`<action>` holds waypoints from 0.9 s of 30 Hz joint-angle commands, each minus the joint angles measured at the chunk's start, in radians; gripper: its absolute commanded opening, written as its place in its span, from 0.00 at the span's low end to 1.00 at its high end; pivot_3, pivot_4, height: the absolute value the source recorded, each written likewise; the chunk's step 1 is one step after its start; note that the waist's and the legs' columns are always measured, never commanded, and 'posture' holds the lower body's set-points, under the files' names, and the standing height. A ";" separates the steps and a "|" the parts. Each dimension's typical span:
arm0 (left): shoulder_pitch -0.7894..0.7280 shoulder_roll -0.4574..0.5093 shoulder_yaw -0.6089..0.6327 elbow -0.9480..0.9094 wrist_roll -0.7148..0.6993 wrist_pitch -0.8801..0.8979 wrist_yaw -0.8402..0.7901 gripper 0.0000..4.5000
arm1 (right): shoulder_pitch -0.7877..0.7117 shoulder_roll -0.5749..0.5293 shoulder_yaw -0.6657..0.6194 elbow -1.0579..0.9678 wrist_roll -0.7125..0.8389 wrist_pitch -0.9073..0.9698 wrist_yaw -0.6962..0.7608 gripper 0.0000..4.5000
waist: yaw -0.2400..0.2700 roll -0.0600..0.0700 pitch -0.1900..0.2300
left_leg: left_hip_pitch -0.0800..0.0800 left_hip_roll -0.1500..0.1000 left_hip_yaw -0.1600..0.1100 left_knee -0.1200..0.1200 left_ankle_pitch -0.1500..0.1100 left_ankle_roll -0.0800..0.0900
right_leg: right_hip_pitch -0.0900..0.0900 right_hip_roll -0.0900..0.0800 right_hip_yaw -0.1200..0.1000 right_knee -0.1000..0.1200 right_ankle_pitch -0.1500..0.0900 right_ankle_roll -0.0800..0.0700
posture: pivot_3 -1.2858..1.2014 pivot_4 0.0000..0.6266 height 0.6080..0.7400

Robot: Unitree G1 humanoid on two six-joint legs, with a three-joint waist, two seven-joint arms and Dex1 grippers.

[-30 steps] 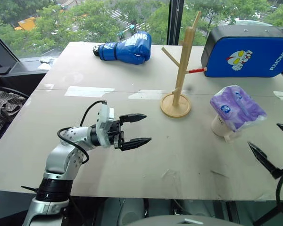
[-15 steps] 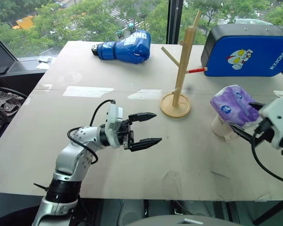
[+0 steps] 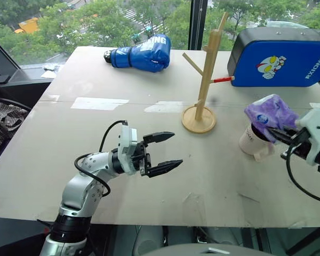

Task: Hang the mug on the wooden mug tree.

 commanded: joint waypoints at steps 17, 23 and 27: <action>-0.011 -0.021 0.004 0.031 0.009 -0.051 -0.039 1.00 | 0.179 0.061 -0.188 0.223 -0.159 -0.040 0.019 0.76 | -0.001 0.009 0.000 | 0.001 0.000 0.002 -0.001 0.000 0.000 | 0.000 0.000 0.002 0.001 0.000 0.000 | 0.52 0.24 0.95; -0.035 -0.013 0.002 0.061 0.006 -0.043 -0.072 1.00 | 0.345 0.163 -0.352 -0.236 0.231 0.249 -0.043 0.76 | 0.000 0.006 -0.001 | 0.000 0.001 0.000 -0.002 0.000 0.000 | 0.000 0.000 0.001 0.000 0.000 0.001 | 0.52 0.24 0.95; -0.056 -0.002 -0.003 0.077 0.006 -0.034 -0.097 1.00 | 0.352 0.330 -0.175 -0.336 0.187 0.250 -0.265 0.76 | -0.003 0.003 -0.002 | 0.000 0.000 0.000 0.000 -0.001 0.000 | 0.000 -0.001 0.001 -0.001 -0.002 0.004 | 0.52 0.24 0.95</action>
